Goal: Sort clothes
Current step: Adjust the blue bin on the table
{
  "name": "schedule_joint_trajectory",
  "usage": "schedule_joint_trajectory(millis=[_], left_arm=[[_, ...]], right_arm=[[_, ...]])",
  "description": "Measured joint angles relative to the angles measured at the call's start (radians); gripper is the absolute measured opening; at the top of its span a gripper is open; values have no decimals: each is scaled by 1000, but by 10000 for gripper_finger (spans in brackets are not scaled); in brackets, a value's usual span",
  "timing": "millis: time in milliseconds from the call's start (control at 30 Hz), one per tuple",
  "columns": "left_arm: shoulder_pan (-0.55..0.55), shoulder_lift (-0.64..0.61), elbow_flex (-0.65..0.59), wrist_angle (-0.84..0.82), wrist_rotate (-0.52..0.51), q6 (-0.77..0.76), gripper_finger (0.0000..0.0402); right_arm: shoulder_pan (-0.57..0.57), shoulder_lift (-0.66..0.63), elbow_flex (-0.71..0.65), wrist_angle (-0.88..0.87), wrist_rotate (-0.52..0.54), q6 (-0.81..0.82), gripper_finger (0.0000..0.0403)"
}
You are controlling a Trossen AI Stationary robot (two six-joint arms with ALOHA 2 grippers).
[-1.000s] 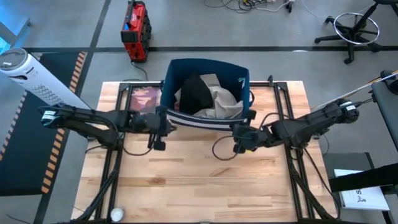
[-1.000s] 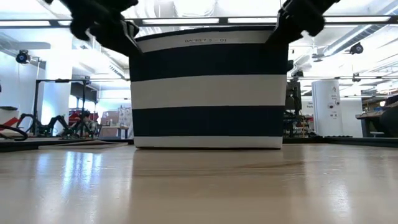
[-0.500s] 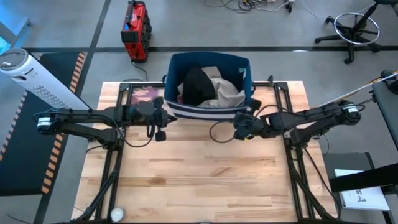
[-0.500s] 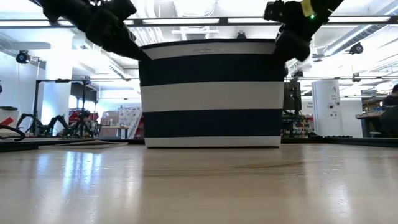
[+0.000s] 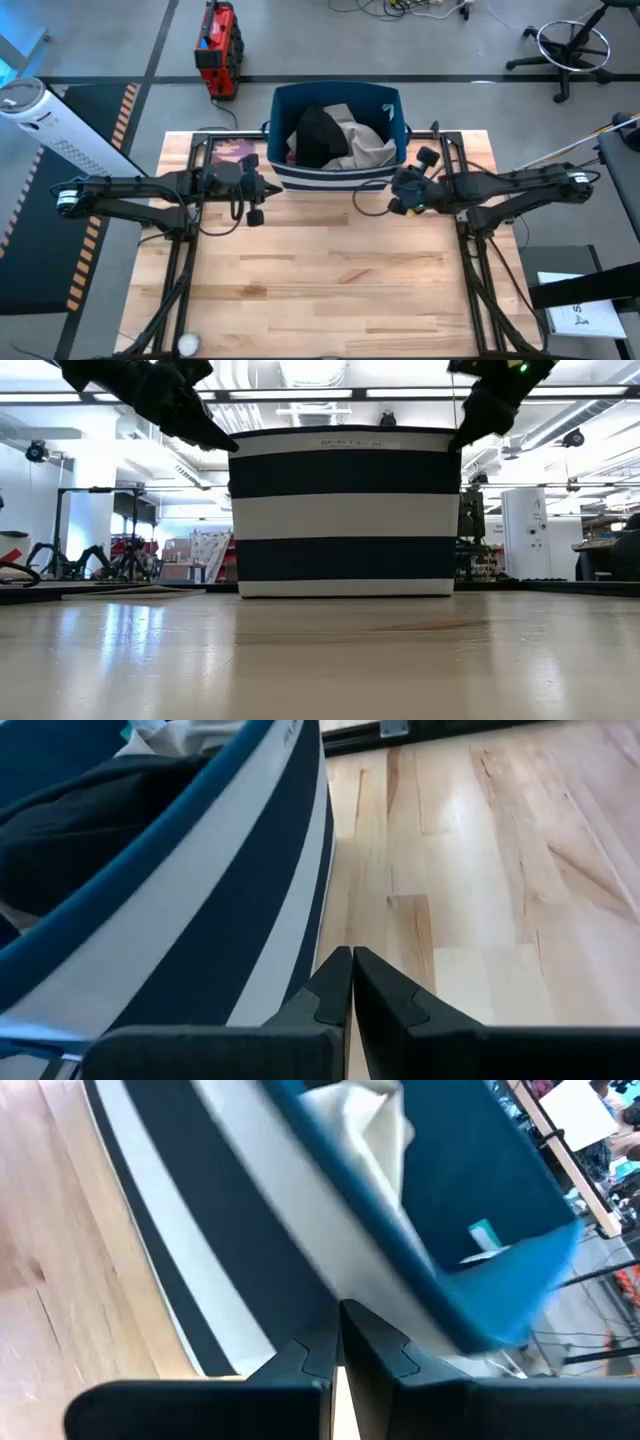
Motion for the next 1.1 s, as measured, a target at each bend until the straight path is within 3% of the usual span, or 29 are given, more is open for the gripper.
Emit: schedule_joint_trajectory(millis=[133,300,733,1100], left_arm=[[0,-30,0,-19,-11,-20,0],[2,-28,-15,-29,-104,-46,0],[45,144,-20,164,-105,-5,0],[131,162,-20,224,-71,-3,0]], right_arm=[[0,-72,-10,3,-29,1,2],[0,-114,-39,-1,-29,4,2],[0,-125,-67,15,-33,5,2],[-35,-170,-87,43,-34,-43,2]])
